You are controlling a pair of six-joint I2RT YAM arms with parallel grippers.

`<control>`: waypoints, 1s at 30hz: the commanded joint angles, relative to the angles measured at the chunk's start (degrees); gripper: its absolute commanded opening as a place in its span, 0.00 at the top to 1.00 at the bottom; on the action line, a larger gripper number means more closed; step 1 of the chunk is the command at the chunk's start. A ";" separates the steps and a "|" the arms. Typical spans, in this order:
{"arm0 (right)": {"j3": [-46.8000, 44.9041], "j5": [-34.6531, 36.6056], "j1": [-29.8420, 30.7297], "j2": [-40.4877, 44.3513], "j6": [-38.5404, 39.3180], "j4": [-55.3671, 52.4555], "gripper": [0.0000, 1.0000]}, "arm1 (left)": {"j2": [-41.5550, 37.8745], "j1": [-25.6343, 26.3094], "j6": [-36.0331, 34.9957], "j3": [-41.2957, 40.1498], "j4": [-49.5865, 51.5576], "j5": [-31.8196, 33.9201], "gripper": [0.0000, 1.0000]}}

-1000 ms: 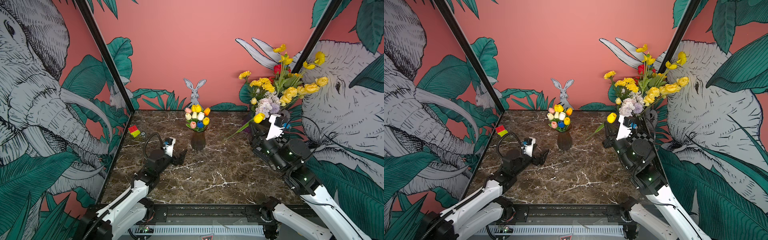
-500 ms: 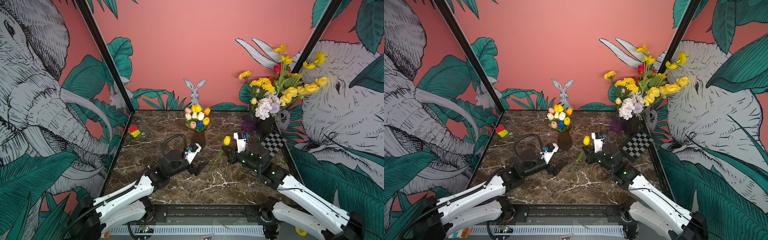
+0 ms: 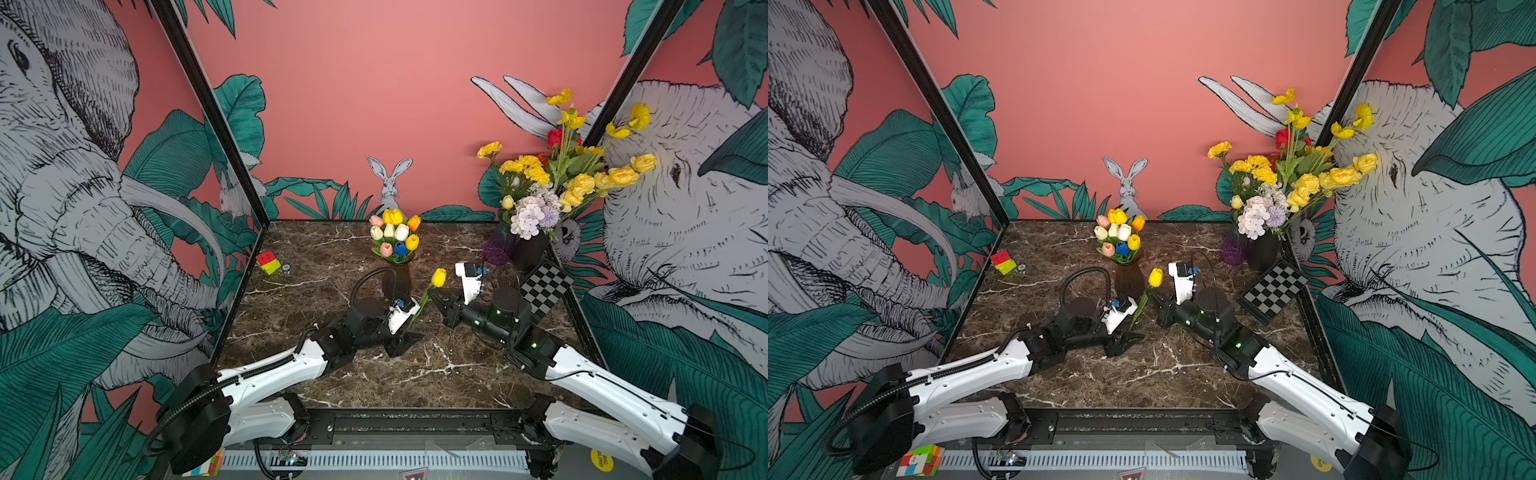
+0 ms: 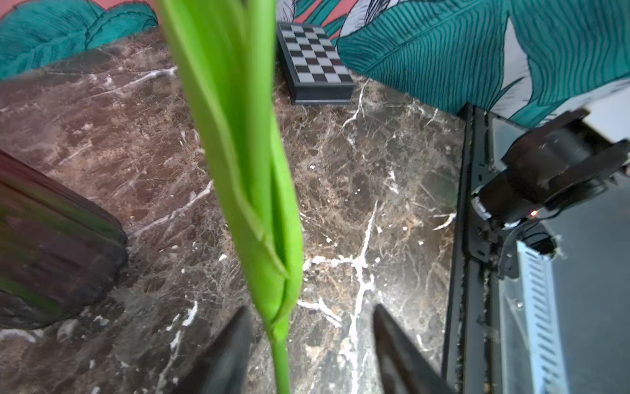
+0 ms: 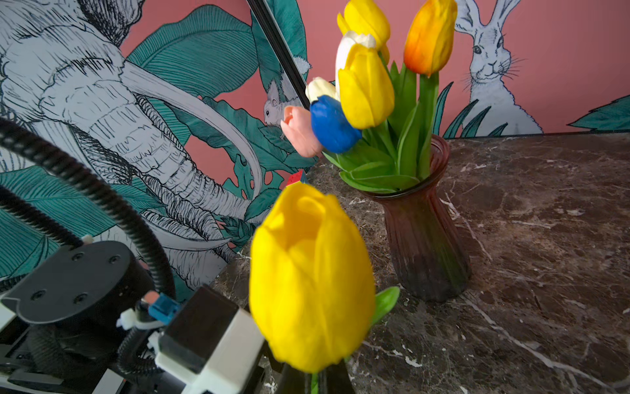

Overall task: Pick out yellow flowers from the vase
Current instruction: Pick up the flower from the vase.

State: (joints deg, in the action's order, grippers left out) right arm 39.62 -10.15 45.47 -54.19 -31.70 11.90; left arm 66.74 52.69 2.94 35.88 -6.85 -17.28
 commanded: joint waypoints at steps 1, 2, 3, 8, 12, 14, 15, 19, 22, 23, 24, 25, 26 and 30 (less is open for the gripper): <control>-0.15 -0.28 0.50 0.49 1.11 3.48 1.00 | 0.32 0.22 -0.76 2.17 1.29 -1.96 0.59; -0.28 0.11 0.52 0.71 1.28 3.42 1.00 | 0.36 0.27 -0.97 2.26 1.39 -1.98 0.67; -0.42 0.59 0.53 0.90 1.45 3.43 1.00 | 0.37 0.22 -1.38 2.43 1.62 -1.92 0.74; -1.69 3.16 0.58 2.64 1.64 4.44 1.00 | 0.72 0.22 -2.84 3.47 4.17 -1.70 1.00; -1.47 3.23 0.56 3.00 1.74 4.02 1.00 | 0.00 0.22 -3.42 4.10 5.22 -0.77 1.00; -1.23 3.39 0.59 3.21 1.61 3.39 1.00 | -0.58 0.22 -3.63 4.52 5.89 -0.03 1.00; -0.99 3.93 0.58 3.45 1.39 2.64 0.95 | -0.78 0.23 -3.70 4.92 6.63 0.73 1.00; -0.24 5.84 0.54 5.94 4.10 0.49 0.71 | -1.76 0.29 -4.99 8.24 12.70 2.48 1.00; 1.76 7.07 0.49 11.30 12.28 -5.23 0.51 | -4.08 0.22 -5.05 12.85 21.11 5.09 1.00; 2.07 7.73 0.56 13.49 14.78 -6.79 0.45 | -5.53 0.22 -5.17 14.08 23.55 6.55 1.00; 2.01 8.78 0.50 16.24 17.65 -7.74 0.40 | -6.82 0.25 -5.22 15.40 26.42 7.89 1.00; 1.62 9.90 0.53 18.76 20.59 -8.05 0.36 | -8.07 0.22 -5.36 16.80 29.08 9.43 1.00; 1.00 10.93 0.49 21.37 22.93 -7.91 0.34 | -9.31 0.22 -5.76 18.47 32.34 11.49 1.00; -2.26 19.47 0.50 29.81 29.05 -7.52 0.29 | -12.21 -0.28 -6.18 26.08 45.52 21.76 1.00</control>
State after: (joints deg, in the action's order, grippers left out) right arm 38.98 2.00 45.76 -28.38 -11.00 4.16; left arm 56.97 52.71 -1.98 57.39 25.26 -4.54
